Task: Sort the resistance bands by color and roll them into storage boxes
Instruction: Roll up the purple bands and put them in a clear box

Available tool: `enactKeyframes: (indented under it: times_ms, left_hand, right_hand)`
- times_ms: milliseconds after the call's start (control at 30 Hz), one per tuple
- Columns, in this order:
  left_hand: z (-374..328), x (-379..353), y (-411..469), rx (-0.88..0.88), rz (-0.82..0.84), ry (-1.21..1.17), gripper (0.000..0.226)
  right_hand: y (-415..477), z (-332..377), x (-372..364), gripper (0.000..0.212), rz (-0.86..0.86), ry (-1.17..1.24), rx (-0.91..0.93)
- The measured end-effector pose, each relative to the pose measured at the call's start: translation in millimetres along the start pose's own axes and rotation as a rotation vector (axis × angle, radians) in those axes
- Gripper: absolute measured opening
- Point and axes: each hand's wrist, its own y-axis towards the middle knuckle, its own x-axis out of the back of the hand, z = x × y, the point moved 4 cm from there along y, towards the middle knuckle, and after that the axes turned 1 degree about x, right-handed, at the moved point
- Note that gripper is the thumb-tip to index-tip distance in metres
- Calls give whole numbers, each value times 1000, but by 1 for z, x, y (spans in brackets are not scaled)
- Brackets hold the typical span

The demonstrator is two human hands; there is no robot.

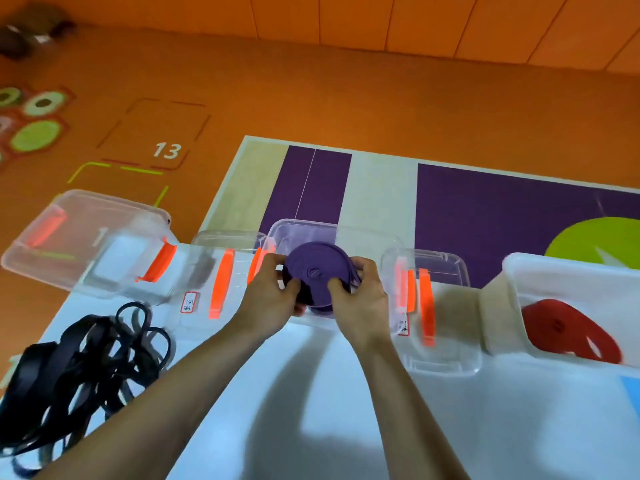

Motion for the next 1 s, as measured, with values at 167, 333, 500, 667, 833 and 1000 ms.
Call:
enactKeyframes:
  times_ms: [167, 333, 500, 667, 833, 1000]
  left_hand:
    - [19, -20, 65, 200, 67, 162, 34]
    - [41, -43, 95, 229, 131, 341, 66]
    - [65, -58, 108, 287, 183, 421, 57]
    - [69, -67, 110, 253, 267, 493, 43]
    - [63, -64, 108, 204, 329, 597, 34]
    - [56, -60, 90, 84, 286, 746, 33]
  right_hand:
    - [51, -22, -13, 44, 169, -67, -153]
    - [72, -47, -28, 61, 230, -129, -230]
    - [88, -61, -34, 82, 301, -353, -322]
    - [95, -71, -37, 69, 429, -482, -365]
    - [99, -78, -32, 78, 393, -520, -292]
    - [88, -67, -24, 84, 287, -535, -121]
